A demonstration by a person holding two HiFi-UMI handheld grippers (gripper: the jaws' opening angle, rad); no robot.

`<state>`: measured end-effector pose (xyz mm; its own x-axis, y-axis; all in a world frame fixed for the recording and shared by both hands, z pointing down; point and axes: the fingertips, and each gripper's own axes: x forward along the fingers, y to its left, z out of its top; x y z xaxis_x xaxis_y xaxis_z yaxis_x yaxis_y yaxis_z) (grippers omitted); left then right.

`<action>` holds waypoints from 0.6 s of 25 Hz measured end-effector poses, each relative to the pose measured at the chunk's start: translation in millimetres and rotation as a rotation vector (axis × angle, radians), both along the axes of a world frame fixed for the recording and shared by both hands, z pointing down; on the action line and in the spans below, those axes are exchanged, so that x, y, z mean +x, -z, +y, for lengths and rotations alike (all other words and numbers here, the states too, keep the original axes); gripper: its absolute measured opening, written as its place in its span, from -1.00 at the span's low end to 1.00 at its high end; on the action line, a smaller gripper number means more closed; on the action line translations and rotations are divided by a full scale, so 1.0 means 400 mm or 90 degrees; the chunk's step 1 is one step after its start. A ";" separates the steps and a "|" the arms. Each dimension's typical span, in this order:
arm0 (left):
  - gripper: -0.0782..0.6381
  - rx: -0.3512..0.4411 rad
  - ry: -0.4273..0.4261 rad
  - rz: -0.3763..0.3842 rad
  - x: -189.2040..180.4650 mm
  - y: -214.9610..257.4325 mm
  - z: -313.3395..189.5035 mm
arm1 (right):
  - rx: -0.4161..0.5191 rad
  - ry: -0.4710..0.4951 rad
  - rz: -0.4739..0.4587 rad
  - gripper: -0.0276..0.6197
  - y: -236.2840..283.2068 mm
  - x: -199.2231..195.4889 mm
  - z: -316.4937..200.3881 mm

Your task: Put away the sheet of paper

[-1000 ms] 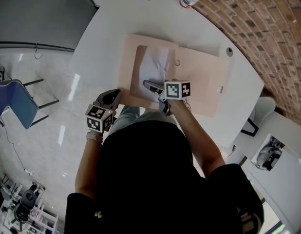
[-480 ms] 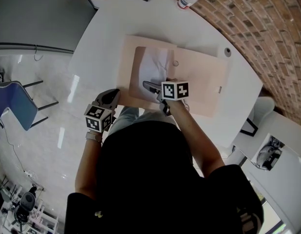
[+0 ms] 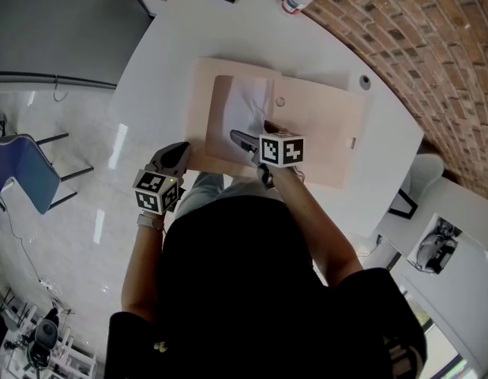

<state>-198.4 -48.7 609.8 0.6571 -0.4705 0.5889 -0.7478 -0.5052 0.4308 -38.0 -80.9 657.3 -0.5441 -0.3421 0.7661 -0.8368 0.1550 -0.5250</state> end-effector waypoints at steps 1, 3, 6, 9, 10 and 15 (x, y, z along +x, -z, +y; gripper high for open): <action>-0.77 0.004 0.001 0.000 0.001 0.005 -0.005 | 0.008 0.002 -0.005 0.58 0.011 0.000 -0.002; -0.77 0.011 0.003 0.000 0.006 0.017 -0.016 | 0.028 0.003 -0.016 0.58 0.040 0.004 -0.008; -0.77 0.027 0.000 0.007 0.020 0.046 -0.033 | 0.060 -0.010 -0.039 0.58 0.093 0.016 -0.019; -0.77 0.044 -0.010 0.017 0.044 0.081 -0.058 | 0.094 -0.027 -0.055 0.58 0.153 0.042 -0.031; -0.77 0.051 -0.012 0.022 0.053 0.094 -0.067 | 0.104 -0.031 -0.061 0.58 0.175 0.051 -0.034; -0.77 0.099 -0.036 0.036 0.115 0.172 -0.099 | 0.168 -0.047 -0.106 0.57 0.294 0.092 -0.042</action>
